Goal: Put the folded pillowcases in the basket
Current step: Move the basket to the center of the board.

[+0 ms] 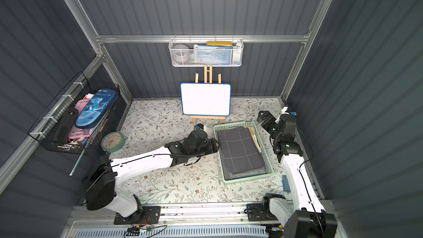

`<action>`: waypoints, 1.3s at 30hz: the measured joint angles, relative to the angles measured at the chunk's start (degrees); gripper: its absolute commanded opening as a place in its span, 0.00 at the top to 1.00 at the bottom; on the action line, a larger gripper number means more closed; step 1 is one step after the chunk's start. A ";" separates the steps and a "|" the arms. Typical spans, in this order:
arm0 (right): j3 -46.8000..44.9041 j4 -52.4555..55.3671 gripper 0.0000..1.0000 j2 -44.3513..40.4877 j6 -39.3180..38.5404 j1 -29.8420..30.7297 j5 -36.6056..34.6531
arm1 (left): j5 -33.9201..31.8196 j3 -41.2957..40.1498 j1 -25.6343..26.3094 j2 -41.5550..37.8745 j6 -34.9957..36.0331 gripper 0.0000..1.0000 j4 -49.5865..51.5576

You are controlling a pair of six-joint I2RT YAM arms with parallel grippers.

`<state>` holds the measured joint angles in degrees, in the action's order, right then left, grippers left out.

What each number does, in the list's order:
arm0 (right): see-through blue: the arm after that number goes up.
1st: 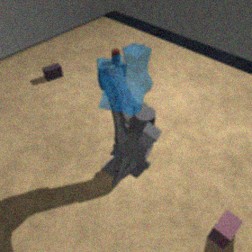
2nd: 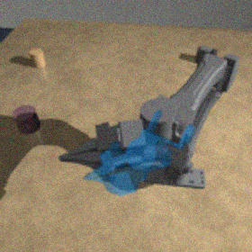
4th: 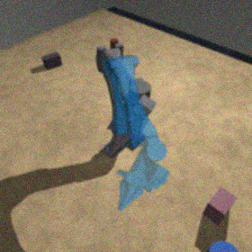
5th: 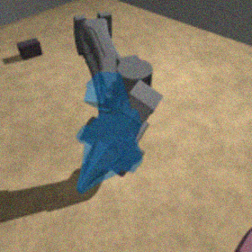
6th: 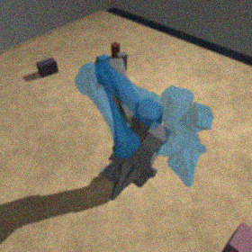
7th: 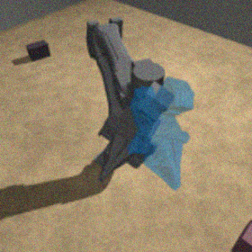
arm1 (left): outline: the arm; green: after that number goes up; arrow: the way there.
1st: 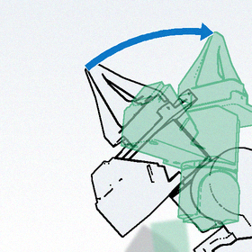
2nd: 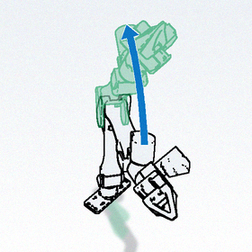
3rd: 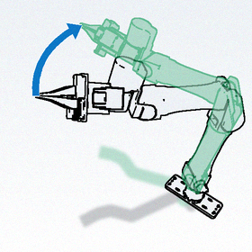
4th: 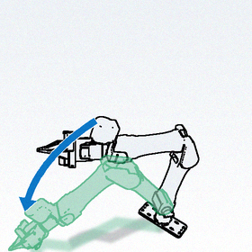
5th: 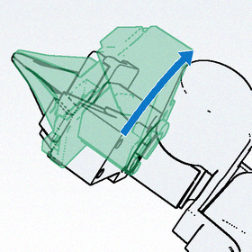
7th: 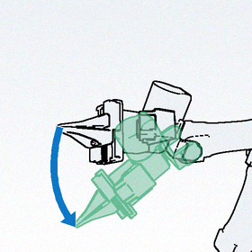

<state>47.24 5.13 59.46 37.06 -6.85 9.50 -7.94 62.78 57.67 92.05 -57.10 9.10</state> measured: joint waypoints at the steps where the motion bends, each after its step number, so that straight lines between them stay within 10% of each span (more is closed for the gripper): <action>1: 0.00 0.33 0.01 -0.15 -0.44 0.24 -0.57 | -0.31 0.07 0.46 0.72 -1.09 0.36 1.68; 13: -0.02 1.77 0.01 -1.79 -2.71 1.44 -3.91 | -0.11 8.11 1.33 11.56 -2.75 0.41 4.85; 20: -0.02 2.03 0.01 -2.56 -3.30 1.44 -4.81 | -0.44 8.24 1.64 12.96 -2.64 0.86 6.54; 25: -0.02 2.12 0.01 -2.56 -3.32 1.51 -4.81 | -2.91 8.33 1.75 12.07 -3.89 0.98 8.35; 39: -0.28 2.16 0.01 -2.56 -3.48 1.88 -4.70 | -11.96 1.77 -0.94 1.90 -4.07 0.99 25.49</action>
<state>46.96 7.29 56.90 33.58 -4.97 4.80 -19.90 64.55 56.73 93.95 -61.17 34.59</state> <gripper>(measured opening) 0.990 0.092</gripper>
